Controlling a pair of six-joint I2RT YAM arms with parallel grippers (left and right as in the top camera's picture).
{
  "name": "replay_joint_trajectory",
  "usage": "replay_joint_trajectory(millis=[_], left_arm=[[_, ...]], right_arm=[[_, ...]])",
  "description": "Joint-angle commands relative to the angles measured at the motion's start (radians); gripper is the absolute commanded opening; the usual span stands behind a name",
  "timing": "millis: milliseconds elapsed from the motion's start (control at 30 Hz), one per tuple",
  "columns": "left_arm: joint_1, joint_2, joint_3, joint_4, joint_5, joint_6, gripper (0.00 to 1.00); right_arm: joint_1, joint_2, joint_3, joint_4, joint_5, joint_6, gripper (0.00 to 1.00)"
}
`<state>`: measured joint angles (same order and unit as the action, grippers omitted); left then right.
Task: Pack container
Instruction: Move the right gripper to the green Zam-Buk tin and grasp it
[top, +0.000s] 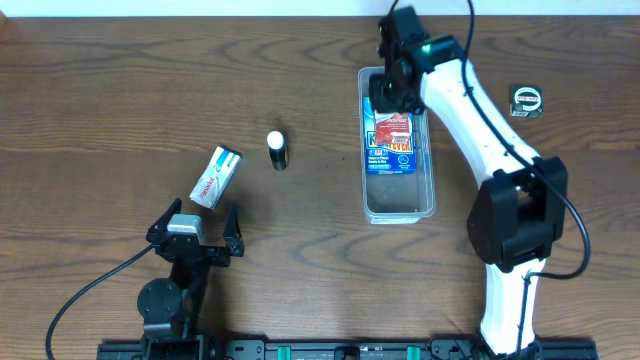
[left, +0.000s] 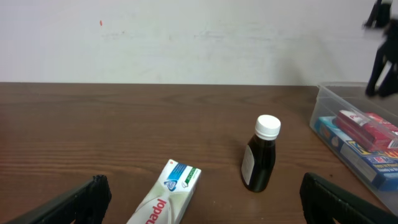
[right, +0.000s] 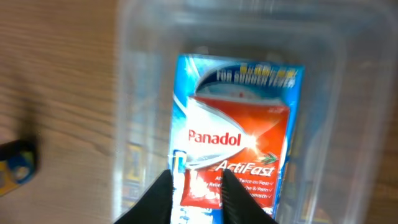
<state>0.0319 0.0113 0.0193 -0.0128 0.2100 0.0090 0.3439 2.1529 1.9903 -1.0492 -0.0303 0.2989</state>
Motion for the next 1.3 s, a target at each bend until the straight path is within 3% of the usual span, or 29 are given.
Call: replay_joint_trajectory(millis=[0,67,200,267,333,533,700,833,1267], left_arm=[[0.004,-0.001,-0.015,-0.037,0.011,0.017,0.98],[0.004,-0.001,-0.015,-0.037,0.011,0.017,0.98],[0.004,-0.001,-0.015,-0.037,0.011,0.017,0.98],[0.004,-0.001,-0.015,-0.037,0.011,0.017,0.98],[0.004,-0.001,-0.015,-0.037,0.011,0.017,0.98],[0.004,-0.001,-0.015,-0.037,0.011,0.017,0.98],[0.004,-0.001,-0.015,-0.037,0.011,0.017,0.98],[0.004,-0.001,-0.015,-0.037,0.011,0.017,0.98],[0.004,-0.001,-0.015,-0.037,0.011,0.017,0.98]], right_arm=[[-0.037,-0.069,0.079,-0.027,0.020,-0.027,0.34],[-0.069,-0.081,0.102,-0.045,0.047,-0.047,0.47],[-0.165,-0.089,0.106,-0.079,0.090,-0.120,0.61],[-0.225,-0.089,0.103,-0.100,0.094,-0.162,0.80],[-0.294,-0.089,0.102,-0.118,0.093,-0.191,0.87],[-0.467,-0.076,0.083,-0.117,0.088,-0.257,0.89],[-0.544,-0.018,0.081,-0.090,-0.003,-0.447,0.93],[-0.578,0.048,0.081,-0.030,-0.003,-0.452,0.98],[-0.595,0.201,0.081,0.093,0.026,-0.476,0.99]])
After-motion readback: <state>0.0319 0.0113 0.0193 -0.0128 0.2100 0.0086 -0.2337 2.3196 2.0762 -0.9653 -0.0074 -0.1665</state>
